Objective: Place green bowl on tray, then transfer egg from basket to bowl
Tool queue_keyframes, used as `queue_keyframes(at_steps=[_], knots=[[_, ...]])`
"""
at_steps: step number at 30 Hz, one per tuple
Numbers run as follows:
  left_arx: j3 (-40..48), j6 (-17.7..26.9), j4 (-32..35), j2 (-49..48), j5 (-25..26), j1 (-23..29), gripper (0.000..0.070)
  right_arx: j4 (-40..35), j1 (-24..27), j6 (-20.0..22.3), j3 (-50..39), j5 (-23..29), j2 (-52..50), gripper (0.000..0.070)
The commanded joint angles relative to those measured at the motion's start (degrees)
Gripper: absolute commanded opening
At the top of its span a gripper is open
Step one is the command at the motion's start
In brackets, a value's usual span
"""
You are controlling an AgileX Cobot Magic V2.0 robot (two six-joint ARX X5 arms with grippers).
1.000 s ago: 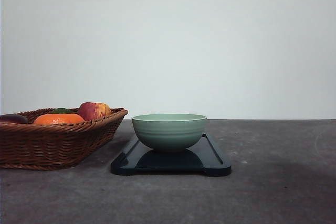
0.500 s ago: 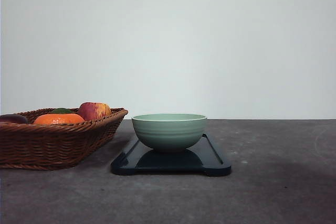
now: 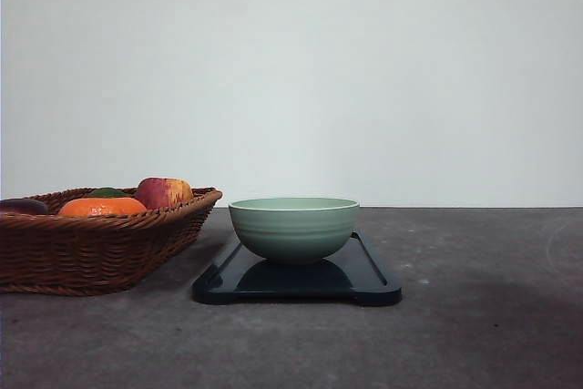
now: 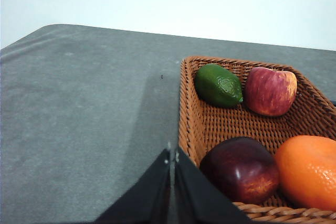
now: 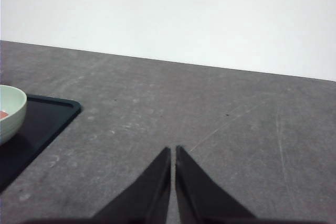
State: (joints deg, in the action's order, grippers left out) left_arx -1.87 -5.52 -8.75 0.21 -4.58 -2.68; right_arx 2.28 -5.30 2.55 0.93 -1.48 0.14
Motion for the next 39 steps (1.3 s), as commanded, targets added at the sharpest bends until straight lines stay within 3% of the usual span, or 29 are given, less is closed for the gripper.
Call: queue_keyframes(at_steps=[1,39], knots=[[1.1,0.5,0.7,0.0,-0.1,0.0,0.0,-0.7,-0.1,-0.7,-0.3,0.0,0.1,0.0007],[1.1,0.5,0.7,0.0,-0.1,0.0,0.0,-0.7,-0.1,-0.7,-0.3,0.0,0.1,0.0007]])
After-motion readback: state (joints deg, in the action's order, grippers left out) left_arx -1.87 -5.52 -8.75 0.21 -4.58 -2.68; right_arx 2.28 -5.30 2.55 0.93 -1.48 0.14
